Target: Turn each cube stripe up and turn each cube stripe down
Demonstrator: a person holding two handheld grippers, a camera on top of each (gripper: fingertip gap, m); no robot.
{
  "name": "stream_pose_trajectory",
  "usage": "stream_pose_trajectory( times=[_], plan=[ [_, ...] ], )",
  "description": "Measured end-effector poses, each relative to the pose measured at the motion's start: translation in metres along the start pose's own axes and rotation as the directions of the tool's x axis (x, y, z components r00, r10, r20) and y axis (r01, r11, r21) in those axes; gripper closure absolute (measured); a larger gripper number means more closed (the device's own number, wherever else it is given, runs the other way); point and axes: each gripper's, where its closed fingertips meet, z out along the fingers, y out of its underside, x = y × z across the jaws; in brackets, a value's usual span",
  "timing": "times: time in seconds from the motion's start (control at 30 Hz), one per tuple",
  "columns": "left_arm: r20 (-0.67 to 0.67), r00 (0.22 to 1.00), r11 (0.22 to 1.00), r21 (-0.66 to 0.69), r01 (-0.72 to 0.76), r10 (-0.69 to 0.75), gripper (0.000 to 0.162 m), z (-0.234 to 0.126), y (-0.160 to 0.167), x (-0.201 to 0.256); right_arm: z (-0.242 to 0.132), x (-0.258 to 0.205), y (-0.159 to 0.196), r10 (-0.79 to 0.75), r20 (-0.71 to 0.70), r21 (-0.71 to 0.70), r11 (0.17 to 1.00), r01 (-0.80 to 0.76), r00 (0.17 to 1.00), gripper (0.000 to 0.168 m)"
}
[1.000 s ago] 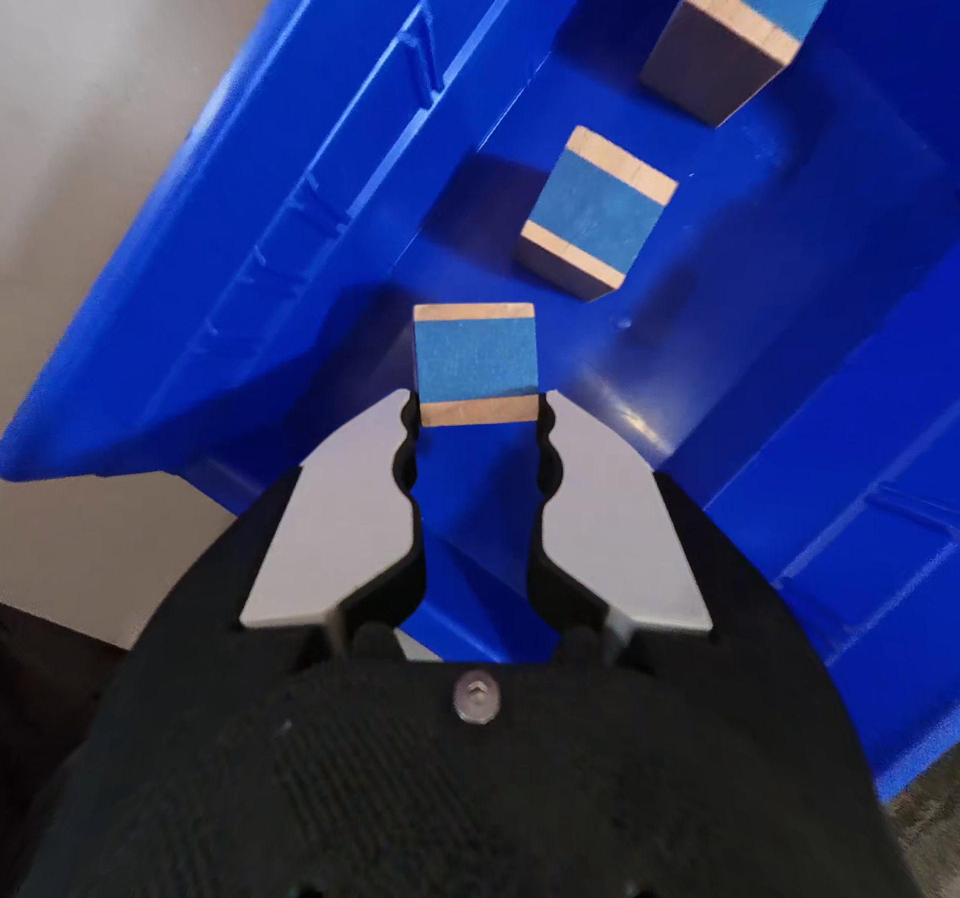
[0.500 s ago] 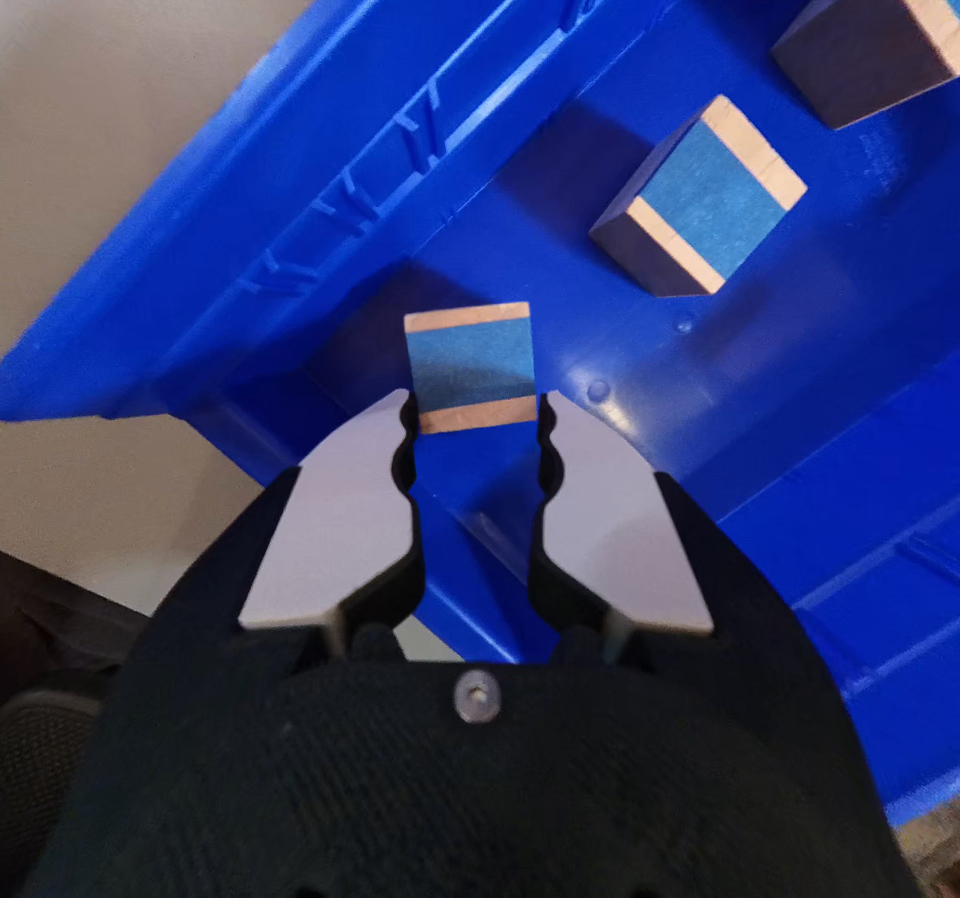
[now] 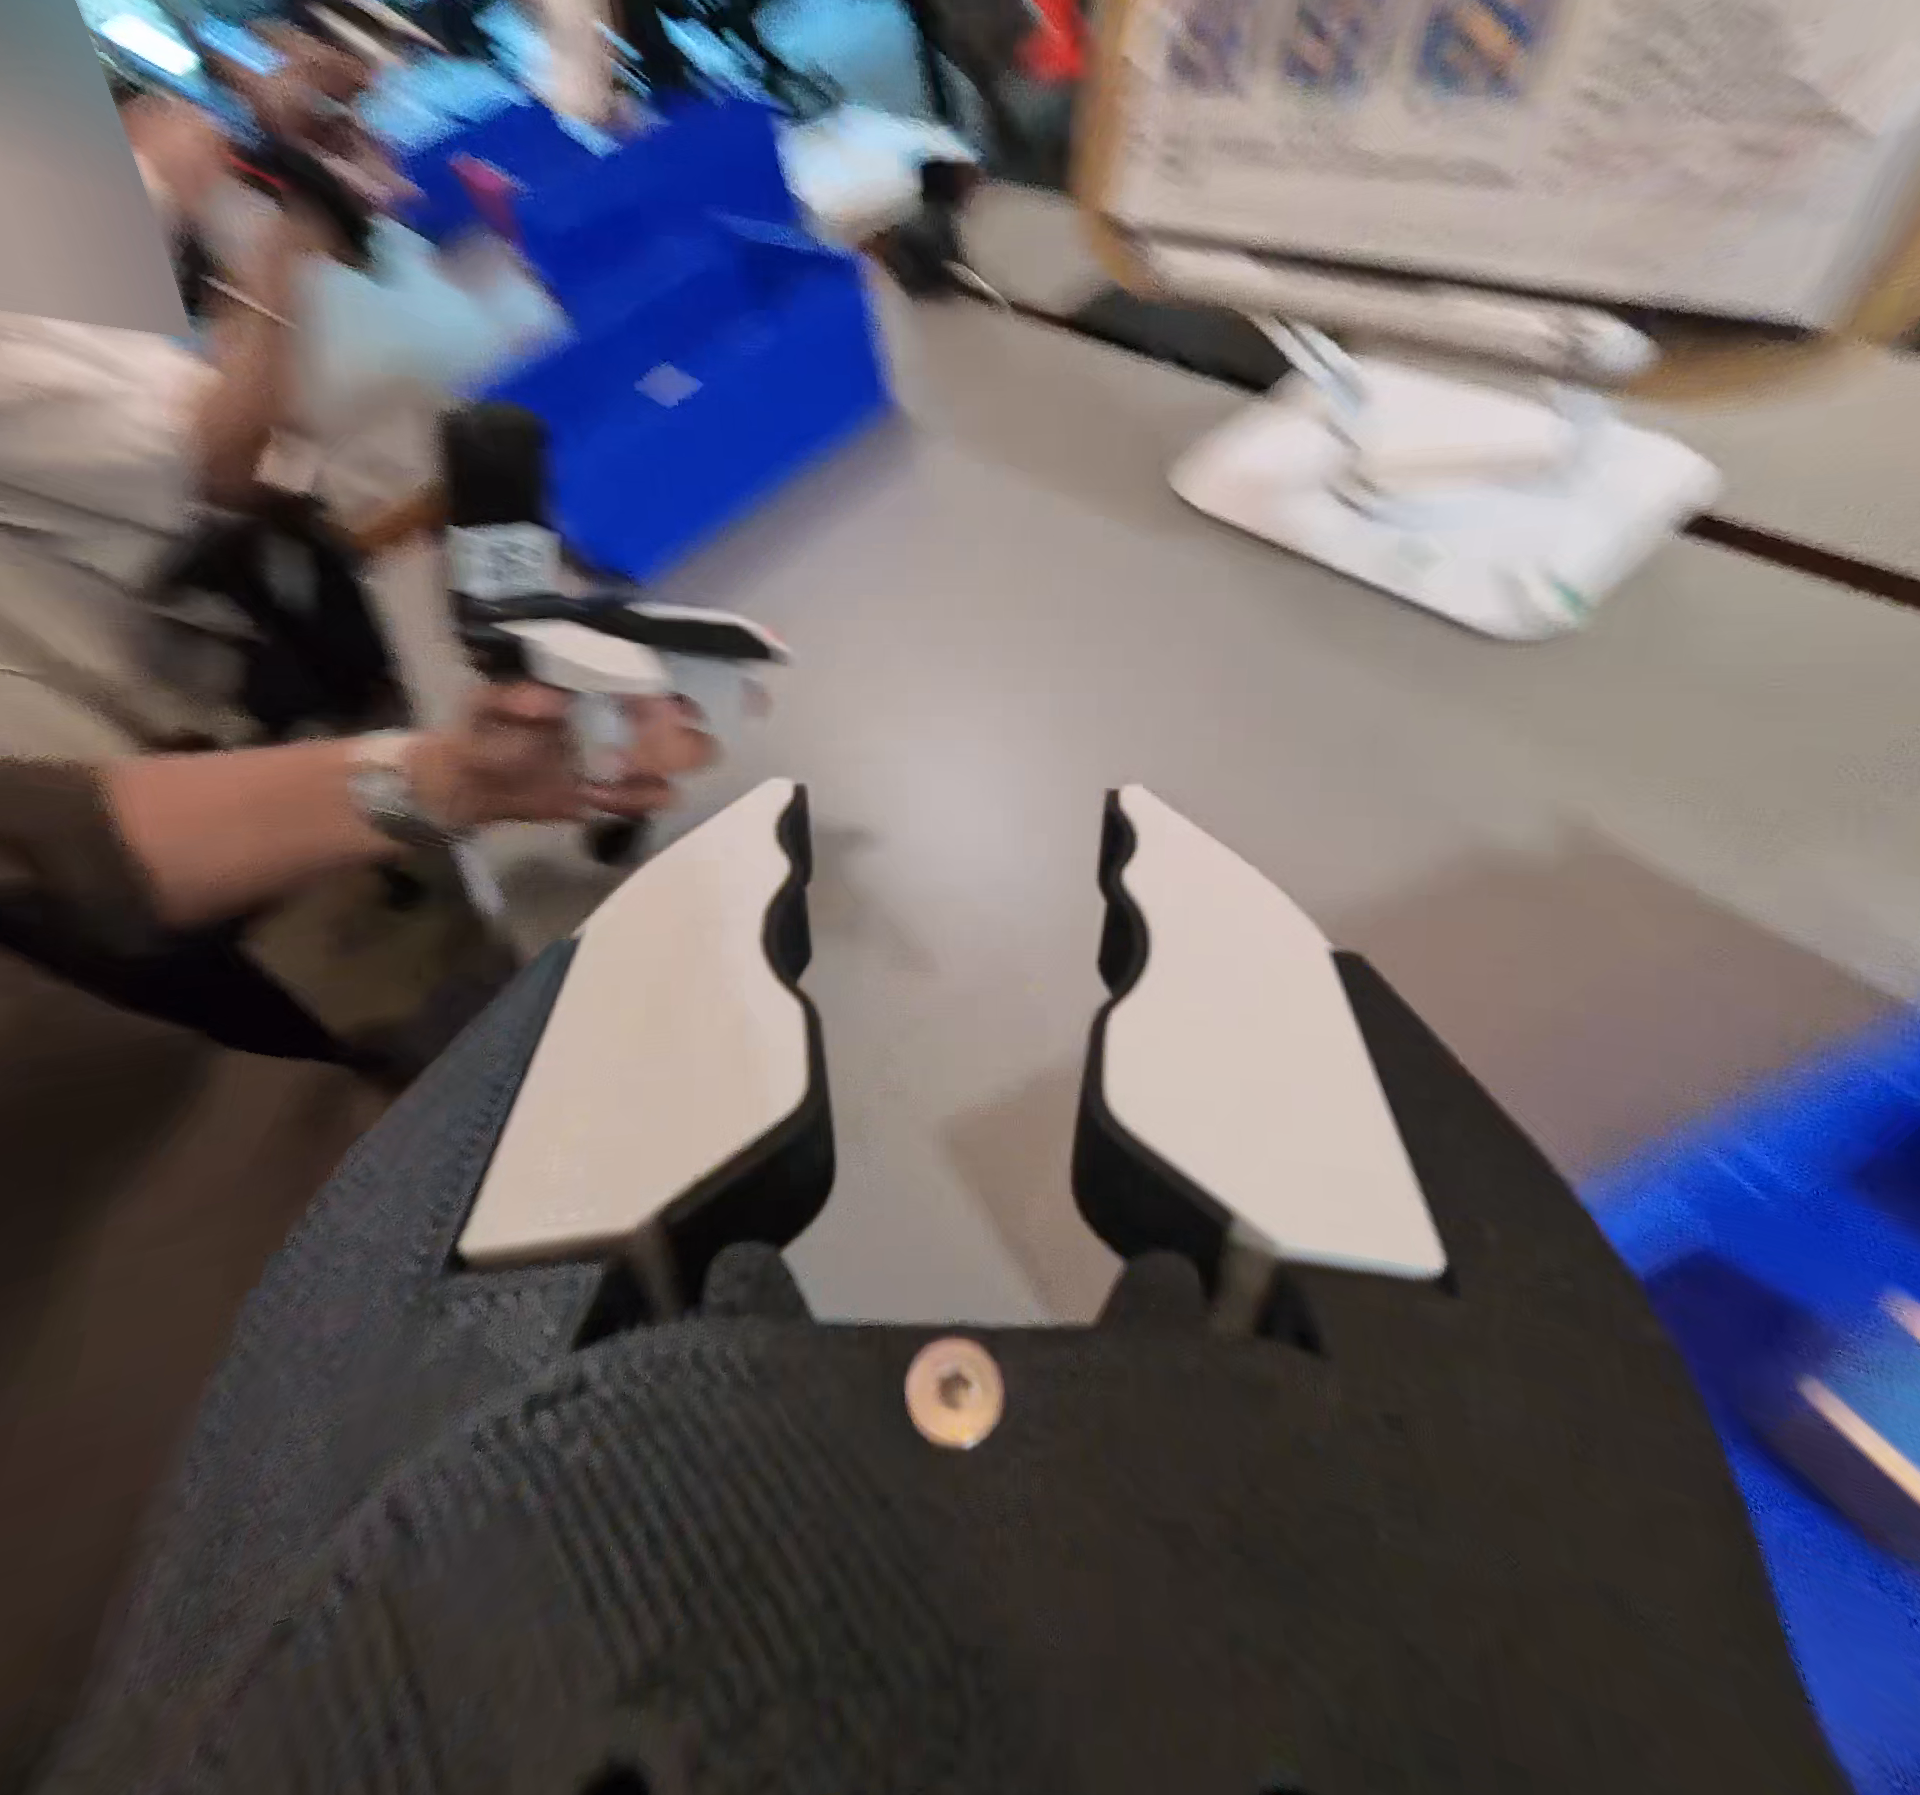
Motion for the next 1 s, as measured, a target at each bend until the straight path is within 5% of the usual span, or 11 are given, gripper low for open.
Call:
stream_pose_trajectory(
  times=[0.1, 0.23, 0.33, 0.43, 0.53, 0.67, 0.77, 0.87, 1.0],
  plan=[
    [0.105, 0.994, 0.985, 0.164, -0.057, 0.040, 0.112, -0.028, -0.039, -0.010, 0.039, -0.058, -0.010, 0.000, 0.220, 0.121, 0.992, -0.028, 0.975, 0.107],
    [0.245, 0.969, 0.867, 0.486, -0.107, -0.018, 0.116, -0.094, -0.103, -0.017, 0.093, -0.108, 0.013, 0.142, 0.399, 0.087, 0.978, -0.191, 0.906, 0.098],
    [0.450, 0.893, 0.779, 0.565, -0.273, -0.013, 0.116, -0.159, -0.155, -0.035, 0.121, -0.136, 0.036, 0.225, 0.508, 0.044, 0.957, -0.286, 0.832, 0.100],
    [0.793, 0.603, 0.770, 0.438, -0.463, -0.089, 0.116, -0.247, -0.191, -0.079, 0.144, -0.152, 0.074, 0.297, 0.532, -0.082, 0.950, -0.300, 0.793, 0.099],
    [0.959, 0.281, 0.834, 0.182, -0.521, -0.034, 0.113, -0.316, -0.202, -0.117, 0.152, -0.166, 0.089, 0.327, 0.559, -0.142, 0.943, -0.300, 0.762, 0.100],
    [0.991, 0.087, 0.951, -0.072, -0.300, 0.102, 0.094, -0.352, -0.192, -0.177, 0.156, -0.179, 0.095, 0.347, 0.590, -0.176, 0.936, -0.304, 0.729, 0.101],
    [0.978, 0.012, 0.974, -0.208, -0.092, 0.210, 0.086, -0.366, -0.180, -0.220, 0.158, -0.181, 0.100, 0.344, 0.585, -0.193, 0.939, -0.286, 0.734, 0.101],
    [0.972, 0.000, 0.960, -0.231, 0.160, 0.234, 0.085, -0.377, -0.158, -0.259, 0.158, -0.176, 0.098, 0.346, 0.580, -0.183, 0.937, -0.296, 0.737, 0.102],
    [0.962, -0.146, 0.916, -0.163, 0.366, 0.230, 0.088, -0.403, -0.131, -0.290, 0.152, -0.176, 0.090, 0.409, 0.623, -0.193, 0.907, -0.375, 0.667, 0.101]
  ],
)
